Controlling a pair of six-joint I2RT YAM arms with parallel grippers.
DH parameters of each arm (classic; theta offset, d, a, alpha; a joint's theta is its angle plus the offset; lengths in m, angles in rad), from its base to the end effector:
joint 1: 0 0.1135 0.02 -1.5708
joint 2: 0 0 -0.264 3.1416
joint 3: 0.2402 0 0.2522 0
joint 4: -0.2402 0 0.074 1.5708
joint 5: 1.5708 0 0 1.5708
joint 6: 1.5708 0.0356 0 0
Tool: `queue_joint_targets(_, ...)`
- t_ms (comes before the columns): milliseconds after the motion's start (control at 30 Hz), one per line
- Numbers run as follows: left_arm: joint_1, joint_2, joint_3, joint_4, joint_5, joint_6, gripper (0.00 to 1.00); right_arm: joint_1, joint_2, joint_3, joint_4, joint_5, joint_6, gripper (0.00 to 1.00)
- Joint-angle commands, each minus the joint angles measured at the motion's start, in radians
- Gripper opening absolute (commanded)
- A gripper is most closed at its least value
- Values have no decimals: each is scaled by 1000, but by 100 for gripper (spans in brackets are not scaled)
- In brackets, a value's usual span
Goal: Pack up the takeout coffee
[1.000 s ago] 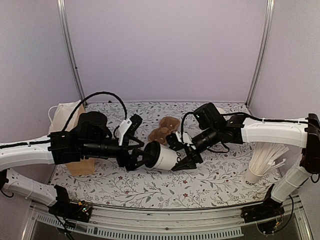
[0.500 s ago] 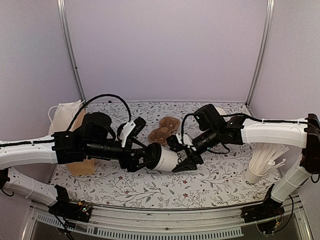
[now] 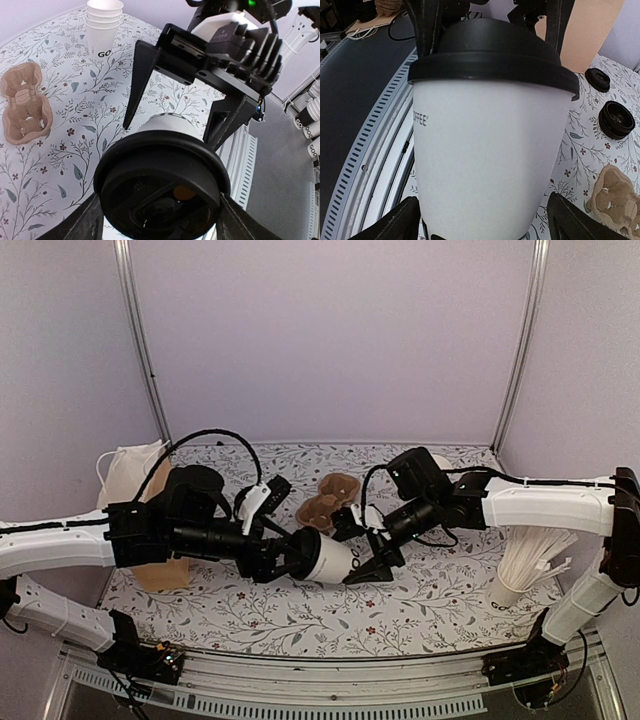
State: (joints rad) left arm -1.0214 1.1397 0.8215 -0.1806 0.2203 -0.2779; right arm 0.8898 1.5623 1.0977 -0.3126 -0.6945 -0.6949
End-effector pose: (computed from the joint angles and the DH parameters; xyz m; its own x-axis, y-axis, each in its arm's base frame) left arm 0.1274 -0.2229 0.2817 -0.4960 0.2974 -0.8158 0.8281 0.4445 -0.3414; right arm 0.1938 0.2753 0.2503 0.2270 -0.5013 -0.8350 -0.9619 -0.2496 -0.1117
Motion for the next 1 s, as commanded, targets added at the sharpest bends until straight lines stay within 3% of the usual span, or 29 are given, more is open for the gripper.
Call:
queue_joint_targets(0,26,-9,35,-50,-25,12,72,-2,2,-13,32,42,14,93)
queue_joint_targets(67,37,-4,52,-96,-69,14,72,-3,-3,-13,30,57,17,99)
queue_joint_targets(467,262,253,398,-683,-380,23,69,-37,-30,-6,-20,67,-12,99)
queue_joint_targets(667,347,408,533,-785,-445,57,69,-37,-21,-5,-35,65,-20,99)
queue_joint_targets(967,403,547,604,-813,-441,98,68,-37,-18,-4,-45,70,-30,99)
